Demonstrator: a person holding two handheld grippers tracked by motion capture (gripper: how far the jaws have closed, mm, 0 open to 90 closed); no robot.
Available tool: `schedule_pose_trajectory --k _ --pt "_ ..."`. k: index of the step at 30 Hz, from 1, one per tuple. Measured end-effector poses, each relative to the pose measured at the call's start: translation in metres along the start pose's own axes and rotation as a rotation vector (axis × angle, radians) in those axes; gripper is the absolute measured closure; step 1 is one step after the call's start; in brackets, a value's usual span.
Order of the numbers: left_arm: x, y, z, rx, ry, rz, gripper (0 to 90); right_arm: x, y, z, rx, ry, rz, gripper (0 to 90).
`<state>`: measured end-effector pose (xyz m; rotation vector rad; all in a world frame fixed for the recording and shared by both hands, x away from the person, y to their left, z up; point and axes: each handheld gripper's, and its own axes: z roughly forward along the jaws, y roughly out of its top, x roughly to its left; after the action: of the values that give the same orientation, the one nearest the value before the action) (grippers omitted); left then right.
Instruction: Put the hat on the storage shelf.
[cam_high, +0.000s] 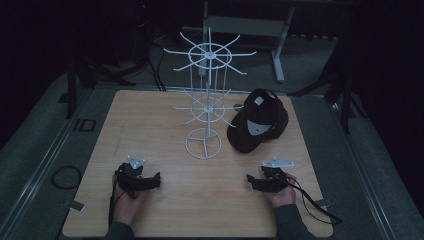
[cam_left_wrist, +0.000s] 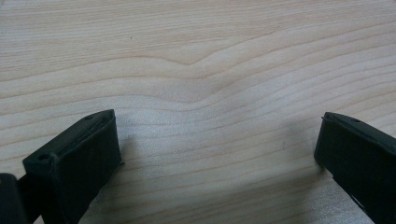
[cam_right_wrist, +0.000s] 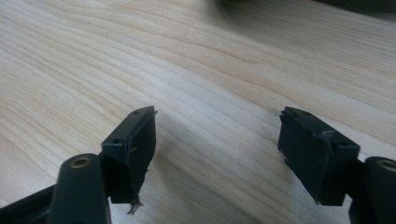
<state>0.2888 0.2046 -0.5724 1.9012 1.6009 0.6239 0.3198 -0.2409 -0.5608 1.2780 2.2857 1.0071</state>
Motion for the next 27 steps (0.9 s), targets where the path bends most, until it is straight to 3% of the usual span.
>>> schedule_pose_trajectory --k 16,27 --pt "0.000 0.000 0.000 0.000 0.000 0.000 0.2 0.001 0.008 0.005 0.019 -0.011 0.001 33.8" --pt "0.000 0.000 0.000 0.001 0.000 0.000 0.2 -0.002 0.019 0.008 -0.032 -0.002 0.028 46.7"
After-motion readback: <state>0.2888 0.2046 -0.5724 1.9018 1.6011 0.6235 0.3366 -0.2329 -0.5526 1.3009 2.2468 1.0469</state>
